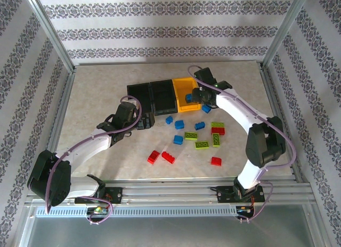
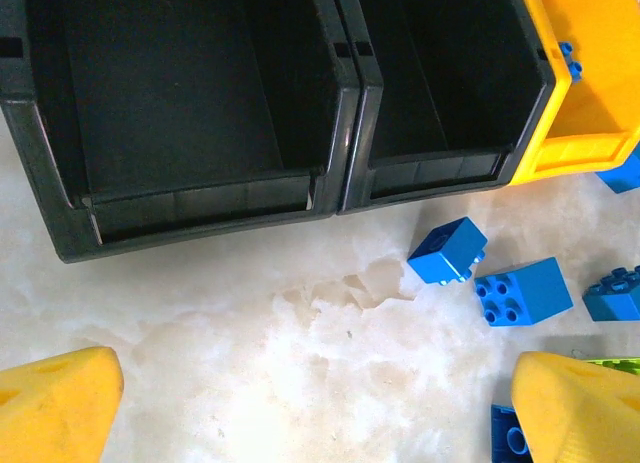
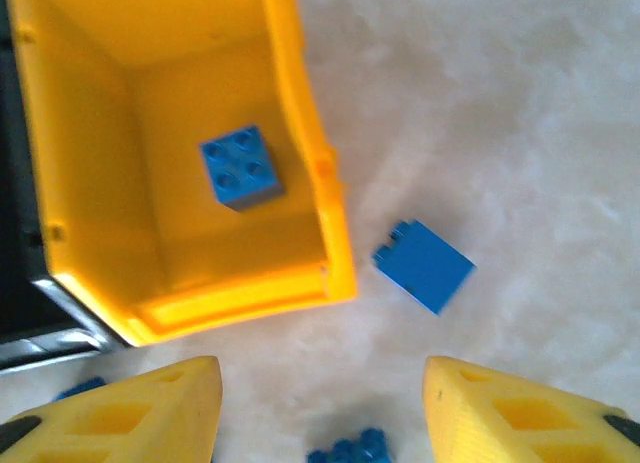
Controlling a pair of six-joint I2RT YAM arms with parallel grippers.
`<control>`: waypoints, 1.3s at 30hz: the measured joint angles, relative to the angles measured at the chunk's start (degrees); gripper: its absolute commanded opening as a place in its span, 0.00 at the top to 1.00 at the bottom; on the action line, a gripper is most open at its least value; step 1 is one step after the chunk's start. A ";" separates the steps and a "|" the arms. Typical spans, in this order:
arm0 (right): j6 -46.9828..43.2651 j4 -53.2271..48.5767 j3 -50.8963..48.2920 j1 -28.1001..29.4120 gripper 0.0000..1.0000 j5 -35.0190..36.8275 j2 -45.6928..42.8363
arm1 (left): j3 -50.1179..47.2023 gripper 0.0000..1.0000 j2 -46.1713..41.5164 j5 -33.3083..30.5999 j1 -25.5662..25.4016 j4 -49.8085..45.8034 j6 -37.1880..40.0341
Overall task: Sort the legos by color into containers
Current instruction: Pick up the lego from the top-right of the table.
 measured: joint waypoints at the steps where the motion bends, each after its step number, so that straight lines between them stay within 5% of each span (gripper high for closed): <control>1: 0.15 -0.04 -1.77 -0.98 0.44 -0.02 -0.81 | -0.15 0.00 0.00 0.00 0.00 -0.04 0.00; 9: 0.00 -0.68 -9.20 -9.14 0.41 -1.75 -1.38 | -0.46 0.00 0.76 0.15 0.00 -0.15 -0.04; 39: -4.79 -0.28 5.64 -11.82 0.40 -7.80 18.16 | -0.44 0.00 3.06 -0.09 0.00 -0.22 -0.94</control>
